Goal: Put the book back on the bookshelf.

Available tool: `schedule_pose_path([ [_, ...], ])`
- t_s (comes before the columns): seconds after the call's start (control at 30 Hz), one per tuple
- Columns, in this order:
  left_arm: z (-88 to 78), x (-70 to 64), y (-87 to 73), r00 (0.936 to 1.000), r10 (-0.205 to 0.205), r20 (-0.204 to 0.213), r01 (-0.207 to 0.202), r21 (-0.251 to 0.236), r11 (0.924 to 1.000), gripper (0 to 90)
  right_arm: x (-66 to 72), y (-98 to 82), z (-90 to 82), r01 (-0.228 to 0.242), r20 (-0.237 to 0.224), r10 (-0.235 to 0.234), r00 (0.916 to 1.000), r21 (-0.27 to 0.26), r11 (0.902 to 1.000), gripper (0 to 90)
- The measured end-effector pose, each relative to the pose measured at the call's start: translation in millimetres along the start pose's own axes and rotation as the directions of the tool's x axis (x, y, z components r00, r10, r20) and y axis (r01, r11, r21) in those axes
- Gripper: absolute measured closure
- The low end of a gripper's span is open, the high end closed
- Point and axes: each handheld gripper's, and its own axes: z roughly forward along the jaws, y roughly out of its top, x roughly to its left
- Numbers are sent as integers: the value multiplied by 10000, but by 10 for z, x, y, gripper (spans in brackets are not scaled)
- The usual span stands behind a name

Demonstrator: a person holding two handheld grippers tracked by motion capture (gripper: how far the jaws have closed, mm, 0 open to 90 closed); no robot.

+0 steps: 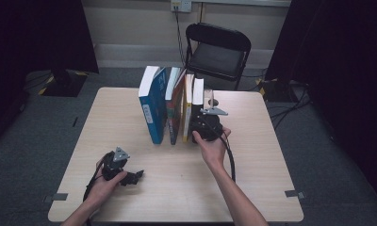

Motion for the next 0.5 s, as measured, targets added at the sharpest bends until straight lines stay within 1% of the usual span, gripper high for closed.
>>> schedule_pose_path([
  [0.07, 0, 0, 0, 10000, 7, -3, -7, -12, 10000, 0, -12, -15, 15, 69, -98, -68, 9999, 83, 9999, 468],
  [0.13, 1, 0, 0, 10000, 6, 1, -6, -20, 10000, 0, -25, -50, 38, 199, -254, -193, 9995, 224, 9996, 433],
  [0.2, 1, 0, 0, 10000, 0, -1, 0, -17, 10000, 0, -42, -73, 39, 213, -389, -205, 9990, 182, 9996, 429],
  [0.3, 0, 1, 1, 10000, 11, 9, -11, 3, 10000, 0, -81, -68, 27, 100, -774, -94, 9970, 78, 9999, 396],
  [0.37, 3, 2, 3, 10000, 13, 29, -13, 0, 10000, 0, -87, -50, 17, 169, -858, -164, 9962, 48, 9998, 381],
  [0.4, 3, 7, 4, 10000, 78, 8, -78, 4, 10000, 0, -88, -44, 14, 212, -894, -205, 9958, 69, 9998, 373],
  [0.5, 3, 9, 6, 10000, 86, -4, -86, 6, 10000, 0, -110, -47, 10, 210, -1015, -199, 9946, 93, 9997, 351],
])
